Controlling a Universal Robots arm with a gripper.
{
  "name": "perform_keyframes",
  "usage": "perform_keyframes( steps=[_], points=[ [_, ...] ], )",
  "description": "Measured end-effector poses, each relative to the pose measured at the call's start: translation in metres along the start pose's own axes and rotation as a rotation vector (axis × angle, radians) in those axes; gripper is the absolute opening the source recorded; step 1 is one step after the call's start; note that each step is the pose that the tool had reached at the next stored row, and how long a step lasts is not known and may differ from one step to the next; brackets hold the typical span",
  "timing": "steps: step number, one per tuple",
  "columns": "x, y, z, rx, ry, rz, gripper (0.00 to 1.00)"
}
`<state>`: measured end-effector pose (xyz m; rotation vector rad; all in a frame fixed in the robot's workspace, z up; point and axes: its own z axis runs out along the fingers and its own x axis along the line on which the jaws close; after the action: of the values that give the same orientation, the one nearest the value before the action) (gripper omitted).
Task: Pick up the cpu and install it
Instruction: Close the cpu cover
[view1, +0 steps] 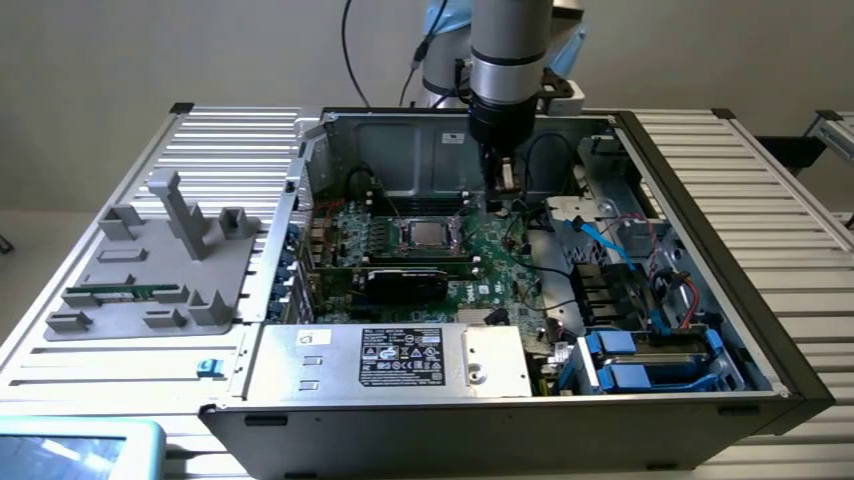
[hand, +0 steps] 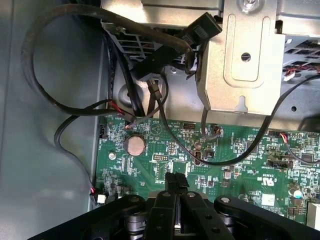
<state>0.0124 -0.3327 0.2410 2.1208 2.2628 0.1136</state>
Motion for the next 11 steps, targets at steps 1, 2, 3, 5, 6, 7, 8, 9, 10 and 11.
perform_keyframes(
  steps=[1, 2, 3, 5, 6, 7, 8, 9, 10, 11],
  points=[
    [0.0, -0.0014, 0.0, 0.0001, -0.0007, 0.0, 0.09],
    [0.001, -0.0027, -0.0001, 0.0003, -0.0016, 0.0, 0.09],
    [0.001, -0.004, -0.0001, 0.0003, -0.0026, 0.0, 0.09],
    [0.002, -0.0065, -0.0002, 0.0003, -0.005, 0.0, 0.09],
    [0.003, -0.0092, -0.0003, 0.0005, -0.0075, -0.001, 0.09],
    [0.003, -0.0105, -0.0004, 0.0006, -0.0088, -0.001, 0.09],
    [0.004, -0.012, -0.0005, 0.0007, -0.0101, -0.001, 0.09],
    [0.004, -0.0132, -0.0006, 0.0007, -0.011, -0.001, 0.09],
    [0.005, -0.0139, -0.0008, 0.0009, -0.0117, -0.001, 0.09],
    [0.005, -0.0143, -0.0014, 0.0009, -0.0122, -0.001, 0.09]
  ],
)
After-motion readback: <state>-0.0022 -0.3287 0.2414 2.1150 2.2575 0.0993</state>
